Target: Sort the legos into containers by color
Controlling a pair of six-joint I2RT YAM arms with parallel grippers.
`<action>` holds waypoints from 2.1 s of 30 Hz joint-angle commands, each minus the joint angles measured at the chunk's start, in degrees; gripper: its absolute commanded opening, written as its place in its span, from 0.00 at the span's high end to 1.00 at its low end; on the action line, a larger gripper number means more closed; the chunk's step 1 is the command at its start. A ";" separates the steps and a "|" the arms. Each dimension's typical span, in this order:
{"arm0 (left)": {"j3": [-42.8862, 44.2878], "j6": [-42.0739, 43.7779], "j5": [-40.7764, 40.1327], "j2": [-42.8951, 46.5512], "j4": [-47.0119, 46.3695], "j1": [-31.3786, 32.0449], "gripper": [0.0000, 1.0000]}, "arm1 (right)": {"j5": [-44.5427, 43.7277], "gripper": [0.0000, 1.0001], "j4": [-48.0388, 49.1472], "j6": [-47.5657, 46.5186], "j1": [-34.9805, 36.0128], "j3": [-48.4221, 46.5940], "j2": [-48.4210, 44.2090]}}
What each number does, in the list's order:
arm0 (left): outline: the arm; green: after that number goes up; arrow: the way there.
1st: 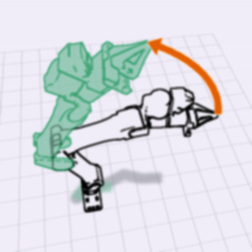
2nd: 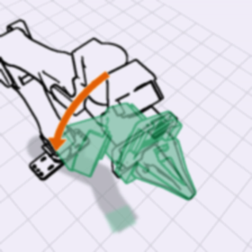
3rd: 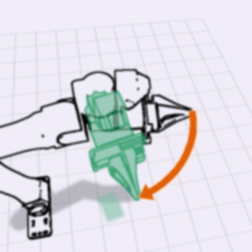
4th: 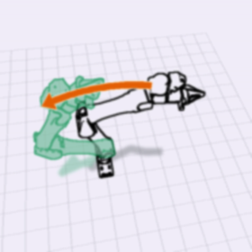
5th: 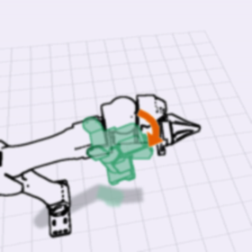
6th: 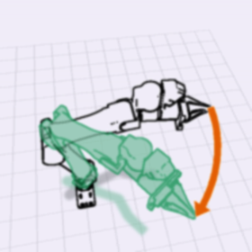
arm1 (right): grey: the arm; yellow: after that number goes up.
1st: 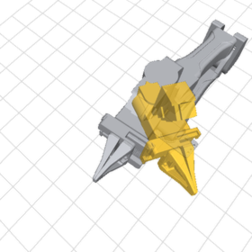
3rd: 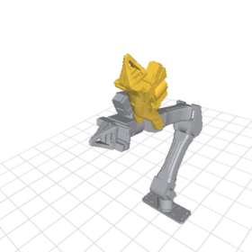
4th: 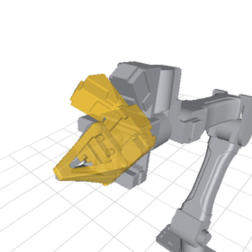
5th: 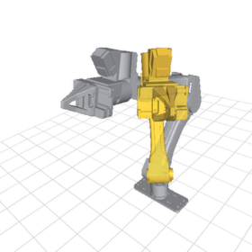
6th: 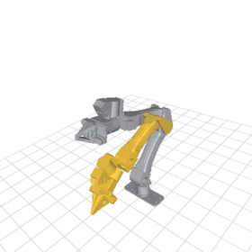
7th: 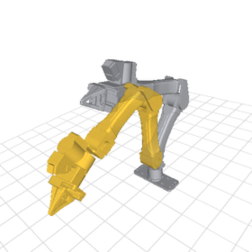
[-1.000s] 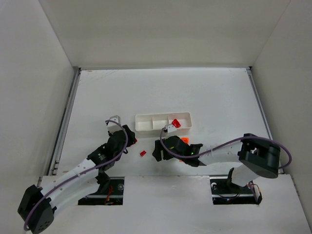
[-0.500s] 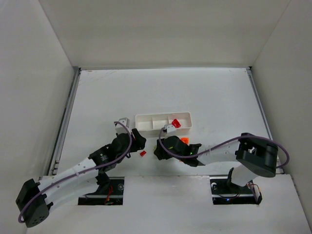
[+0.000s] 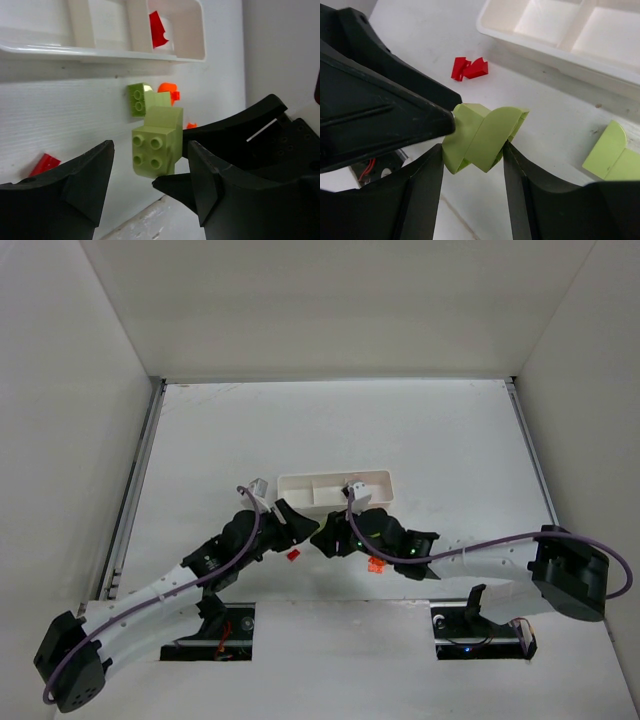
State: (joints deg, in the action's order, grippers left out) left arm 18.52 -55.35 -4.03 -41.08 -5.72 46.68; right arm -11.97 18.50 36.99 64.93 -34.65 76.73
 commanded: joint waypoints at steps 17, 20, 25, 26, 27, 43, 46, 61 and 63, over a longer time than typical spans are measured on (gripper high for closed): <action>-5.51 -9.07 7.99 1.44 -16.69 -2.78 0.60 | 4.93 0.54 8.83 1.77 -0.72 0.90 -2.73; -6.13 -9.60 7.90 0.92 -18.98 -2.43 0.72 | 5.72 0.54 10.76 3.08 -0.81 1.52 -1.76; -6.31 -10.74 8.08 0.30 -19.60 -1.55 0.78 | 6.60 0.54 14.45 5.28 -1.42 2.57 -0.71; -6.31 -10.92 8.08 0.30 -19.51 -1.46 0.77 | 6.78 0.54 14.89 5.54 -1.69 2.66 -0.70; -6.31 -11.00 7.99 0.39 -19.34 -1.37 0.77 | 6.87 0.54 15.24 5.72 -1.86 2.75 -0.62; -5.69 -10.48 5.62 2.59 -19.68 -2.42 0.93 | 12.40 0.31 18.94 8.10 -4.94 3.89 -1.58; -5.60 -10.39 5.79 2.50 -19.34 -3.21 0.93 | 13.81 0.24 19.03 8.18 -5.91 4.33 -2.19; -7.45 -12.41 16.24 6.36 -22.41 -10.07 0.93 | 30.93 0.13 34.74 12.57 -14.08 10.31 -9.41; -8.32 -13.90 17.39 7.41 -23.98 -10.16 0.93 | 33.40 0.12 36.86 13.97 -14.61 9.17 -7.83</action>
State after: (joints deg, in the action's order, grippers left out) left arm 11.46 -66.78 9.39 -35.55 -23.88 36.97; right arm 14.66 45.34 48.51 50.96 -24.23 68.49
